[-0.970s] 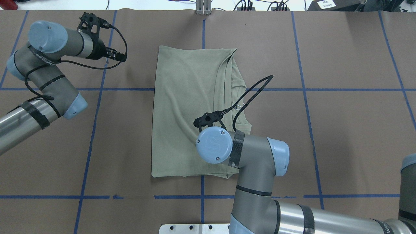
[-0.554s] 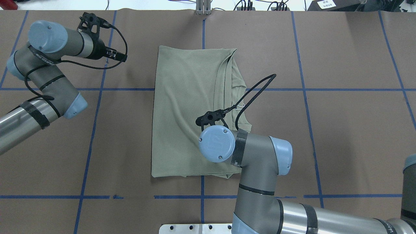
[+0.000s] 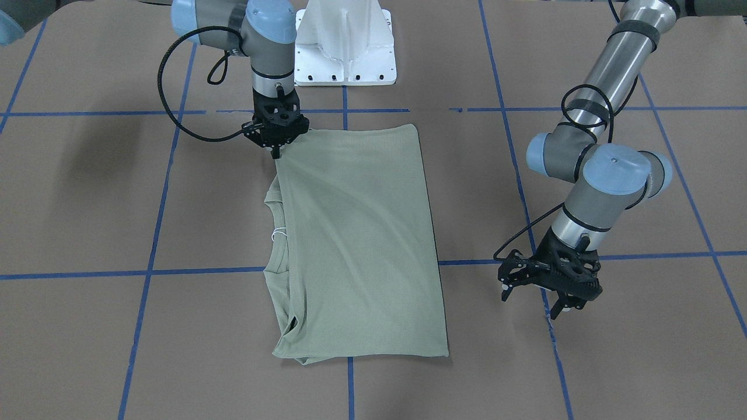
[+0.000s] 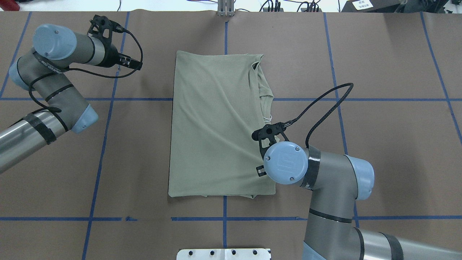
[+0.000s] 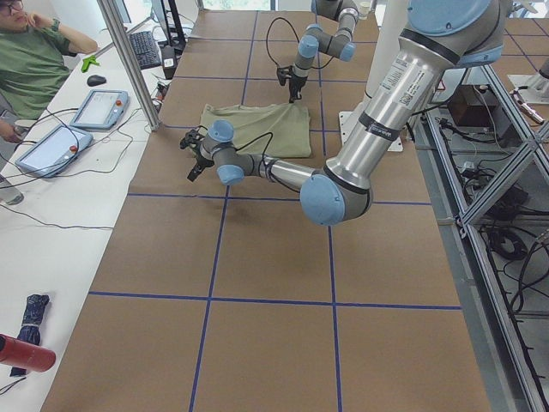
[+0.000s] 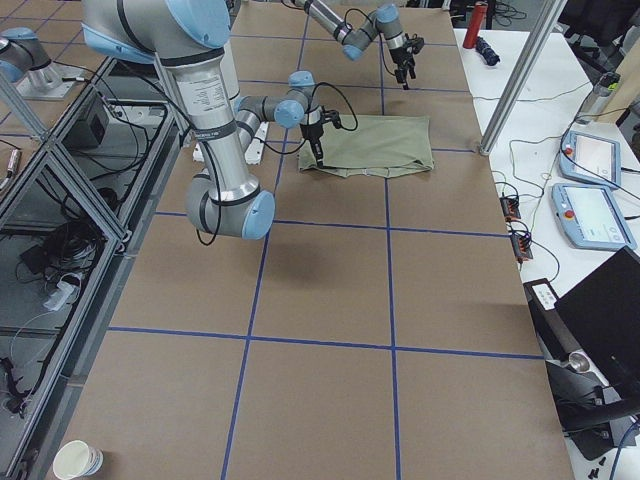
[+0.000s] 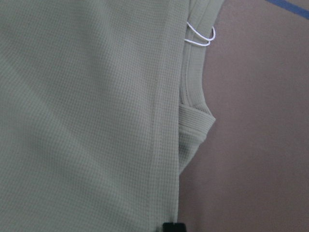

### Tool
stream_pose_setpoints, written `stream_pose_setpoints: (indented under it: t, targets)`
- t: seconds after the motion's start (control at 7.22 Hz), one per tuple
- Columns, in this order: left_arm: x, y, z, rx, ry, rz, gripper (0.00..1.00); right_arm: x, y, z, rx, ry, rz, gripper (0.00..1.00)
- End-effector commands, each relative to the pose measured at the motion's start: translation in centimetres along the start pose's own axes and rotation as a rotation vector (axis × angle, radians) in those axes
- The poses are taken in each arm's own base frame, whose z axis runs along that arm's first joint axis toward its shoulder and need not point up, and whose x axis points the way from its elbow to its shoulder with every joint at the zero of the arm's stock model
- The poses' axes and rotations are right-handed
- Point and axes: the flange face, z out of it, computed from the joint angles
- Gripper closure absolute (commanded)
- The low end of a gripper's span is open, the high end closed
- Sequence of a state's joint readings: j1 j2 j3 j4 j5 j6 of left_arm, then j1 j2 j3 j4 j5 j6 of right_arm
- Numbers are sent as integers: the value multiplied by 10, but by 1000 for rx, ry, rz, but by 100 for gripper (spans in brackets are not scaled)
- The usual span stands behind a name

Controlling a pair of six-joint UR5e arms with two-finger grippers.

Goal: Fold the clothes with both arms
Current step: 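Move both grippers to the long sides of the folded shirt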

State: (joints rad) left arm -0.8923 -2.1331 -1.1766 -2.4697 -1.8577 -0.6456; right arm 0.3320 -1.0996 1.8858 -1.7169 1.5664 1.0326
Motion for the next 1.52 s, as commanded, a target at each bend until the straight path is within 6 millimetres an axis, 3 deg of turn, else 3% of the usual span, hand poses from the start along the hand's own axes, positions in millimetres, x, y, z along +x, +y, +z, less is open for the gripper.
stream_pose_setpoints:
  t: [0.0,0.14,0.42,0.69,0.83,0.97,1.11,1.25,1.39]
  targets:
    - [0,1,0,-1,0,0,0,3,18,14,-18,24,73,58]
    - [1,2,1,-2,1,1,0,-3,18,14,-11,14,107,1]
    - [15,-5,-11,-3,45,7,0,10,-13,-25,62,-84,158,0]
    - [36,4,-51,2,127,-135,0,23,-25,-61,80,-268,353,0]
    - [70,25,-74,-25,162,-174,0,39,-12,-68,100,-351,419,0]
    - [117,34,-116,-69,182,-210,0,61,2,-62,113,-434,514,0]
    - [176,61,-163,-139,222,-287,0,84,14,-58,125,-470,621,0]
    - [209,88,-196,-167,271,-352,0,97,21,-61,129,-467,734,0]
    - [240,129,-196,-164,239,-473,0,103,22,-67,132,-476,829,1]
